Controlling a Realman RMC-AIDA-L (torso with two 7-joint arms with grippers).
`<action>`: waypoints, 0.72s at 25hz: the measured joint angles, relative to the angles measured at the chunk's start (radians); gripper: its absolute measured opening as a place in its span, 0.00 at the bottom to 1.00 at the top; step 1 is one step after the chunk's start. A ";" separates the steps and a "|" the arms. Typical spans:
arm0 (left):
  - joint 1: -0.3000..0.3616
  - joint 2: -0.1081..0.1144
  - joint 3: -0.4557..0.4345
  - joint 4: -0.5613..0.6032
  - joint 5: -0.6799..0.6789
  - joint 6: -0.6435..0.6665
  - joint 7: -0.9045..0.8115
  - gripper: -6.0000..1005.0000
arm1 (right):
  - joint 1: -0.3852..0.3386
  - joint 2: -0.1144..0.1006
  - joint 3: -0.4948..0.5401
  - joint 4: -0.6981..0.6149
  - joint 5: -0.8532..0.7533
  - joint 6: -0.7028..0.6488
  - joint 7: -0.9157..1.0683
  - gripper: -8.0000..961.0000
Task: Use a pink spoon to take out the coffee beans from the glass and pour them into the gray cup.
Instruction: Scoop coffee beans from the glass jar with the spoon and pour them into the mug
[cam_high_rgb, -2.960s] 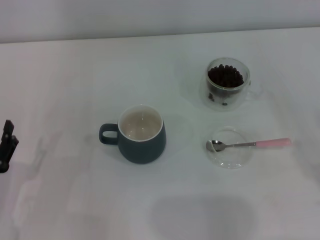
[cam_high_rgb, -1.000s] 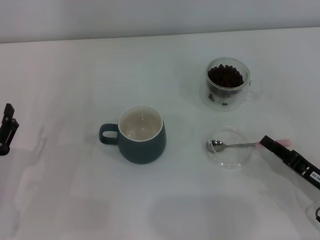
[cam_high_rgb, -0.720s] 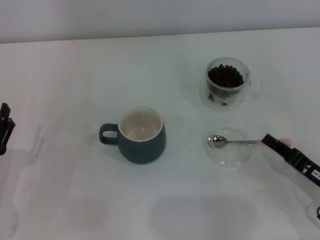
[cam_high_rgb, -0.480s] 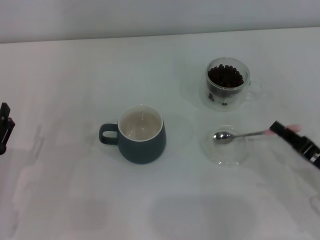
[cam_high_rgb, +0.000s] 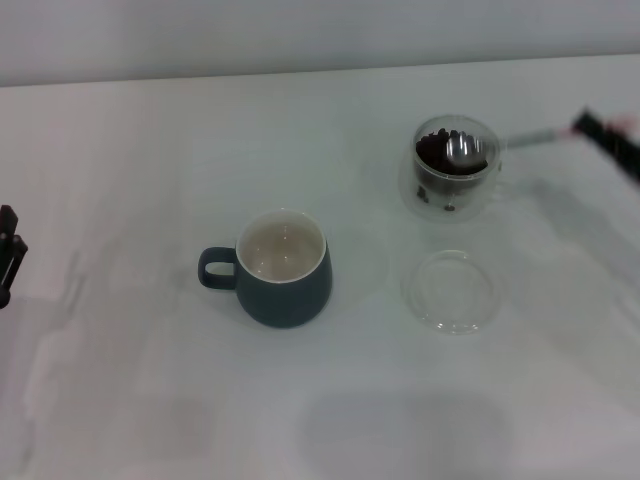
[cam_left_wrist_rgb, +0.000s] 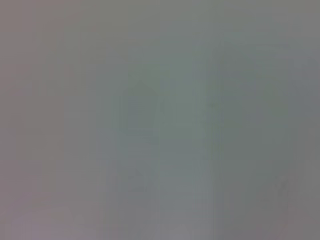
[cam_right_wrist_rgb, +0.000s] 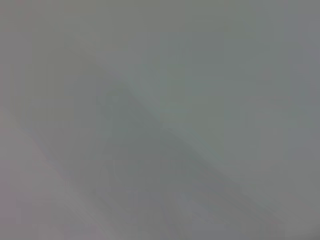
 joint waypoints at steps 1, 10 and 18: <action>0.000 0.000 0.000 0.000 -0.003 -0.001 0.000 0.80 | 0.025 -0.003 -0.001 -0.033 0.000 -0.004 0.008 0.16; -0.006 -0.003 0.000 0.002 -0.051 -0.002 -0.018 0.80 | 0.156 -0.018 -0.085 -0.302 -0.127 -0.118 0.014 0.16; -0.008 -0.002 0.000 -0.001 -0.073 -0.003 -0.035 0.80 | 0.152 -0.010 -0.095 -0.494 -0.298 -0.140 0.013 0.17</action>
